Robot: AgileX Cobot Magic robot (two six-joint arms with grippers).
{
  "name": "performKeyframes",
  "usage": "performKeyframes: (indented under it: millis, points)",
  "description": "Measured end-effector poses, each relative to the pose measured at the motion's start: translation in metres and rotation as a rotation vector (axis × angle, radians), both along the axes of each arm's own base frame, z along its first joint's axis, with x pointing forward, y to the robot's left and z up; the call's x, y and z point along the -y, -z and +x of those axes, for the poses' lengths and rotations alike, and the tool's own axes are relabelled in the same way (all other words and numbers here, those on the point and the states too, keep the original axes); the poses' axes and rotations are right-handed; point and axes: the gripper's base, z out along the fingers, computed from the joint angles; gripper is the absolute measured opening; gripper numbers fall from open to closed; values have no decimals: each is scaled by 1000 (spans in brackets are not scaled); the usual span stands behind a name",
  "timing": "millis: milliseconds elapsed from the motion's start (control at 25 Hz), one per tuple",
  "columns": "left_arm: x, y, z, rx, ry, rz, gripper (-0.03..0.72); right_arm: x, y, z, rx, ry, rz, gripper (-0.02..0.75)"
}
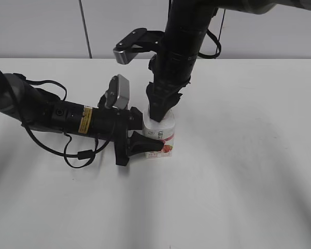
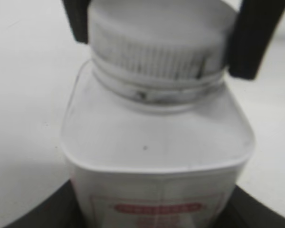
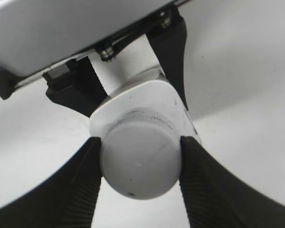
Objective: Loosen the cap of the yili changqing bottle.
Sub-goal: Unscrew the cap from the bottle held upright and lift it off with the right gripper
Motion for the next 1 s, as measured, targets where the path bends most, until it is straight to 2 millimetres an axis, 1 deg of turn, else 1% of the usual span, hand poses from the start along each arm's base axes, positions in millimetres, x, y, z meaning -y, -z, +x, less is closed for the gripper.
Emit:
performKeyframes:
  millis: [160, 600, 1000]
  points:
    - [0, 0, 0, 0, 0, 0, 374, 0, 0, 0, 24, -86, 2, 397]
    - [0, 0, -1, 0, 7, 1, 373, 0, 0, 0, 110, -400, 7, 396]
    - [0, 0, -1, -2, 7, 1, 373, 0, 0, 0, 117, -427, 9, 396]
